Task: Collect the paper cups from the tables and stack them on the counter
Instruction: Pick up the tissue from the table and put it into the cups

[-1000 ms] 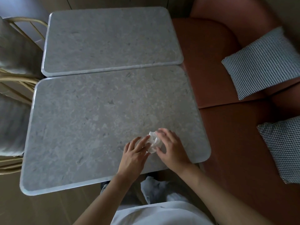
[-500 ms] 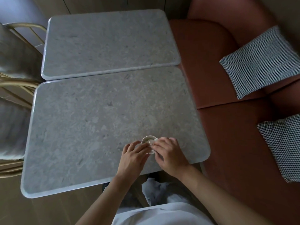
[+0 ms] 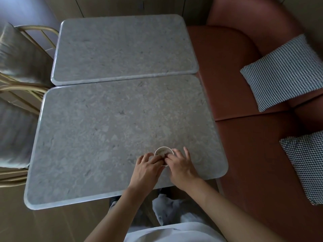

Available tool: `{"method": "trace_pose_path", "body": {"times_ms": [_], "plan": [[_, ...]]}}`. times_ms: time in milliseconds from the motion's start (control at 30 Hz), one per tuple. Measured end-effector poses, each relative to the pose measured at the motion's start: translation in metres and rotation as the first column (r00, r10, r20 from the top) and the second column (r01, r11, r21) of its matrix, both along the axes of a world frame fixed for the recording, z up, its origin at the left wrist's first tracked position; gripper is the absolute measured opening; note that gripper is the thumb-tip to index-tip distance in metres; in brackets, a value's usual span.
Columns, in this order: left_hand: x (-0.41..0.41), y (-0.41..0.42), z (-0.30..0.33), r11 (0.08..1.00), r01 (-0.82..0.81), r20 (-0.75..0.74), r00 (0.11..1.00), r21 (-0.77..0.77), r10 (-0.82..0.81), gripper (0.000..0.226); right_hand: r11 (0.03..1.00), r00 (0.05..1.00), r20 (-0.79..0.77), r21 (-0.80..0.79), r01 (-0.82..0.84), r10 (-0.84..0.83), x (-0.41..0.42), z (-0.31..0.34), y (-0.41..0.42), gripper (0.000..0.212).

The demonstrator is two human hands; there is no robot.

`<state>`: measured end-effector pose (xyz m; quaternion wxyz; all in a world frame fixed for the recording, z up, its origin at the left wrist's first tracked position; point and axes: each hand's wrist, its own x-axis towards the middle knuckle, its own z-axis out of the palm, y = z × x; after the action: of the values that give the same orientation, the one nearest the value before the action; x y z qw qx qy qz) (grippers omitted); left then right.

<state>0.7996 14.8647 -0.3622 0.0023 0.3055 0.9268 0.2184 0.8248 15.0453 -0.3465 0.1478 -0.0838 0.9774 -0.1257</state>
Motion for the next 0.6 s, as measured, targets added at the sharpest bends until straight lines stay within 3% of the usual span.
{"method": "trace_pose_path", "body": {"times_ms": [167,400,600], "plan": [[-0.001,0.003,0.005,1.0,0.001,-0.008,1.0,0.001,-0.001,0.025,0.999,0.999,0.031,0.005,-0.045,0.045,-0.005,0.002,0.003,0.035],[-0.005,0.004,0.01,1.0,0.002,-0.027,1.0,0.022,-0.001,0.035,0.99,0.981,-0.179,-0.106,-0.092,0.072,0.005,0.007,0.018,0.036],[-0.007,-0.002,0.016,1.0,0.018,-0.04,0.999,0.018,-0.017,0.025,0.974,0.964,-0.266,-0.213,-0.072,0.013,0.008,0.016,0.029,0.041]]}}
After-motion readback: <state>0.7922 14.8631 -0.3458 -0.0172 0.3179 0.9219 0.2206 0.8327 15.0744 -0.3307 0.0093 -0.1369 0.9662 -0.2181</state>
